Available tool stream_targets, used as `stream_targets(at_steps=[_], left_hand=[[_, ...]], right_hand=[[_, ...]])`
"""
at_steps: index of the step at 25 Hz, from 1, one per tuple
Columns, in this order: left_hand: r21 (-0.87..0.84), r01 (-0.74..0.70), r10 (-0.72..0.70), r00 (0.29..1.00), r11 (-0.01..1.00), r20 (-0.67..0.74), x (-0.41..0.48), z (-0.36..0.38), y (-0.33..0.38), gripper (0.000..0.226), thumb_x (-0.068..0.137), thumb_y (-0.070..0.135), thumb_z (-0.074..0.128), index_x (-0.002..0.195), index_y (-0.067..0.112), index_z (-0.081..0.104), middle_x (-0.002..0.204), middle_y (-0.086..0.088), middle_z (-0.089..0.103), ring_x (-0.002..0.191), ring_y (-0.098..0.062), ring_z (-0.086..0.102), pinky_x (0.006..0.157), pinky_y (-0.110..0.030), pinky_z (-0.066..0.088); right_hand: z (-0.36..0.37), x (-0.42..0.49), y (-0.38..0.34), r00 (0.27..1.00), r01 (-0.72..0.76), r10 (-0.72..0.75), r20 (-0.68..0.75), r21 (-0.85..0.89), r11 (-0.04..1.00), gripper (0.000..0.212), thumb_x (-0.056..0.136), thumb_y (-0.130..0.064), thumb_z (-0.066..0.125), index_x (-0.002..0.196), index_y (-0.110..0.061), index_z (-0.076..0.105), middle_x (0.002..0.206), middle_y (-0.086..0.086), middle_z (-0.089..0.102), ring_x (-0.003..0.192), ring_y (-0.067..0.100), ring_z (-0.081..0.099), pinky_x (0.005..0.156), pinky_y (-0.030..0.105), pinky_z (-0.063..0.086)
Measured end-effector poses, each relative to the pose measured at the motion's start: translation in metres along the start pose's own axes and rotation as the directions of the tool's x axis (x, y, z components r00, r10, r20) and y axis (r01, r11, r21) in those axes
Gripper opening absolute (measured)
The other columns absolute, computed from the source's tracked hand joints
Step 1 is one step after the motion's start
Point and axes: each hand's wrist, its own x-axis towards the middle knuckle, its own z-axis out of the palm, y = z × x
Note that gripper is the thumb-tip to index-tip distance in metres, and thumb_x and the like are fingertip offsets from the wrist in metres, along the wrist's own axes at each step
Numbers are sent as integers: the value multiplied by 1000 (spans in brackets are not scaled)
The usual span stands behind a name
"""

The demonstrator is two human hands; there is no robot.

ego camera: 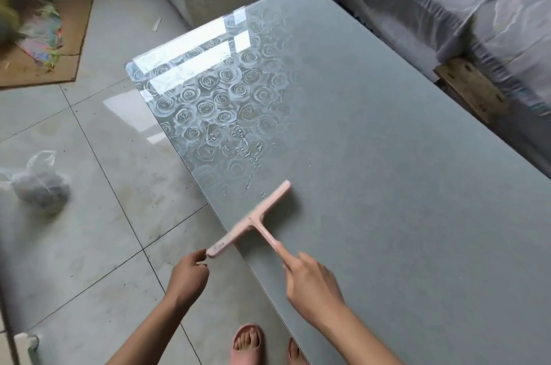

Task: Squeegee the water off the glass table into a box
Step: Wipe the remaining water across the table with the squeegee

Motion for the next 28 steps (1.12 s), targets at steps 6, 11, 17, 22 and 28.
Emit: stream_targets(at_steps=[6, 11, 17, 22, 28], left_hand=[[198, -217, 226, 974, 956, -28, -1, -18, 33, 51, 87, -7, 36, 133, 6, 53, 124, -16, 58, 106, -28, 58, 80, -32, 46], [303, -312, 305, 950, 900, 72, -7, -22, 57, 51, 89, -3, 36, 137, 6, 49, 137, -12, 50, 120, -29, 53, 98, -35, 44], [392, -415, 359, 909, 821, 211, -24, 17, 96, 52, 89, 0, 38, 140, 5, 45, 141, -12, 44, 129, -24, 46, 105, -28, 35], [481, -517, 420, 856, 708, 302, -46, 76, 119, 53, 90, 3, 40, 143, 4, 39, 146, -13, 39, 133, -26, 39, 109, -29, 30], [591, -594, 461, 802, 546, 380, -102, 194, 143, 57, 91, 7, 42, 147, 2, 30, 155, -12, 26, 140, -29, 27, 114, -31, 22]], right_hand=[[-41, 15, -17, 987, 45, -43, -153, 10, 999, 45, 100, -29, 31, 143, -42, 26, 86, 3, 42, 90, 34, 56, 68, 34, 37], [-67, -25, 21, 985, -81, 102, -142, 148, 986, 45, 97, -40, 38, 142, -45, 30, 99, 3, 56, 96, 26, 57, 80, 33, 45], [-79, -67, 72, 966, -192, 228, -125, 248, 950, 52, 94, -38, 51, 144, -34, 36, 123, -4, 59, 113, 17, 54, 92, 27, 43], [-81, -114, 138, 932, -290, 338, -132, 287, 913, 49, 91, -41, 54, 138, -33, 44, 123, -5, 61, 111, 17, 56, 92, 29, 44], [-74, -211, 276, 877, -381, 463, -132, 398, 835, 47, 91, -44, 54, 136, -42, 44, 115, -12, 64, 103, 14, 58, 85, 27, 46]])
